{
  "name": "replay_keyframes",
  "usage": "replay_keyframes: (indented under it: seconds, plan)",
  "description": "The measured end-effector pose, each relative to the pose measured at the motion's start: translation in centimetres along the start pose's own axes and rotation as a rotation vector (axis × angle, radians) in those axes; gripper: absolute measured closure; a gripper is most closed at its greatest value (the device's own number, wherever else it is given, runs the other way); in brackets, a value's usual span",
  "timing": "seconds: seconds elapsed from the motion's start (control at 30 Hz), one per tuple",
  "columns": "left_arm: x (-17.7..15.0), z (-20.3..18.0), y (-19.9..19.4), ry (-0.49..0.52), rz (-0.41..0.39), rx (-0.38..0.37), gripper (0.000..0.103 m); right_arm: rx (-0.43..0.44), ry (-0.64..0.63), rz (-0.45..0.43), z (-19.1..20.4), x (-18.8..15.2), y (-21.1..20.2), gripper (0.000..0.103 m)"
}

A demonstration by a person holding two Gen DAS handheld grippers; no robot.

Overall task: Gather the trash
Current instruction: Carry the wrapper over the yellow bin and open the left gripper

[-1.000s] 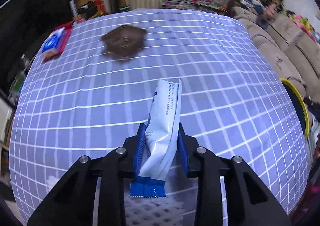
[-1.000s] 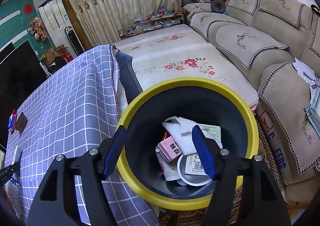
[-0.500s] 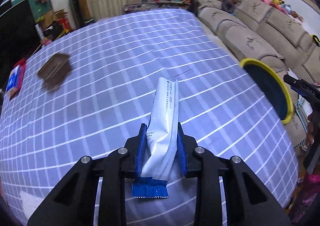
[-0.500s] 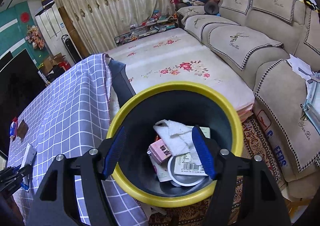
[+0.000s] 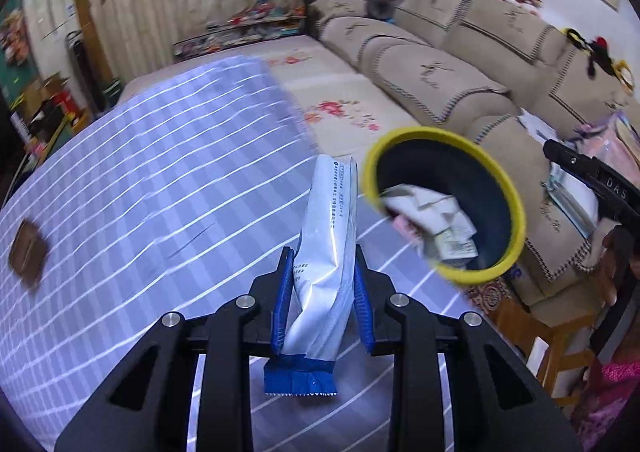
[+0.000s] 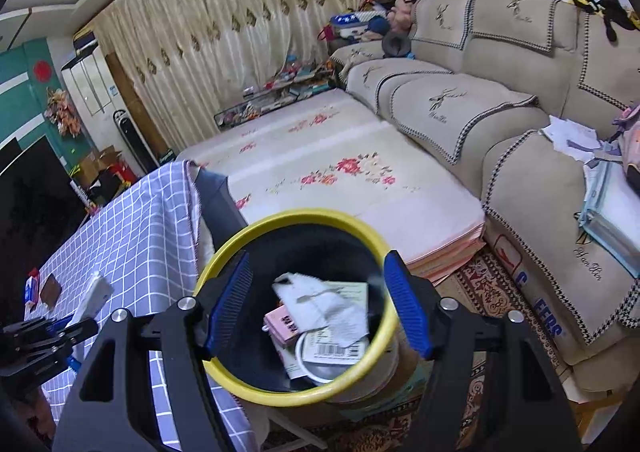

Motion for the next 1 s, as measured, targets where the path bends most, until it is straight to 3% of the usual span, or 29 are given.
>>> replay_keyframes:
  seconds: [0.17,0.37,0.53,0.57,0.6,0.67,0.8,1.0]
  plan:
    - [2.8,-5.5,2.0,0.087,0.007,-0.075,0.075,-0.024,0.023,-0.022,-2.0,0.4,-1.1,0.037]
    - [5.6,-10.5,5.6,0.125,0.052,-0.162,0.075,-0.055,0.052,-0.016,-4.3,0.1,-1.2,0.037]
    - [6.4,-13.1,10.1,0.151,0.105,-0.165,0.073,-0.072,0.068,-0.011,-5.6,0.0,-1.4,0.037]
    - [6.3,-13.3,10.9,0.145,0.116,-0.167,0.064,-0.075,0.068,-0.011,-5.7,0.0,-1.4,0.037]
    - [6.2,-13.3,11.6,0.137,0.123,-0.154,0.040,-0.076,0.068,-0.012,-5.7,0.0,-1.5,0.037]
    - [6.3,-12.8,12.3,0.122,0.107,-0.129,0.024,-0.078,0.069,-0.013,-5.7,0.0,-1.6,0.037]
    - [6.0,-11.5,10.7,0.102,0.083,-0.130,0.024,-0.076,0.065,-0.014,-5.5,0.0,-1.8,0.036]
    - [5.5,-6.7,3.1,0.026,-0.034,-0.155,0.016,-0.042,0.027,-0.003,-3.6,0.1,-1.7,0.036]
Point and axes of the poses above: each gripper's, at about its wrist camera, not at the fingertips, and y roughly the way its jaws point, z to its left, x to its top, the point moved 7 cm from there along y, roughly the way its jaws point, and after that the axes turned 5 degrees about -y, right-handed, at the moved point
